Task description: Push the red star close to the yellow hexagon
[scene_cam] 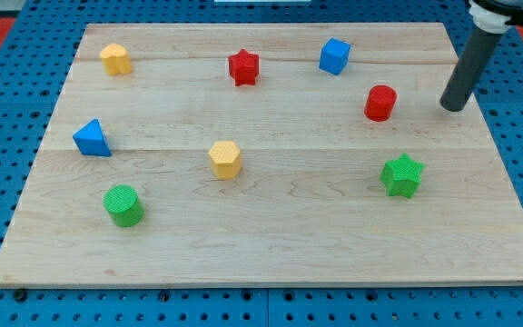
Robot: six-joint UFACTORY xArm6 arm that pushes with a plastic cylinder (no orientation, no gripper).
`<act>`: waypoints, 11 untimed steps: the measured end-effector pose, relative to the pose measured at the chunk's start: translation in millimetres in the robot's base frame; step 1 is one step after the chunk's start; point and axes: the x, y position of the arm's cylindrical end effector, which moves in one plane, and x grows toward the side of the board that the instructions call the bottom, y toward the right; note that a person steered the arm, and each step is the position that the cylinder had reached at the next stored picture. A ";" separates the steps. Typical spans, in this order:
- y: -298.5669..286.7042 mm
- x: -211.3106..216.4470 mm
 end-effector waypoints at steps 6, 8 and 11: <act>-184.2 -88.0; -265.8 -114.6; -271.3 -41.6</act>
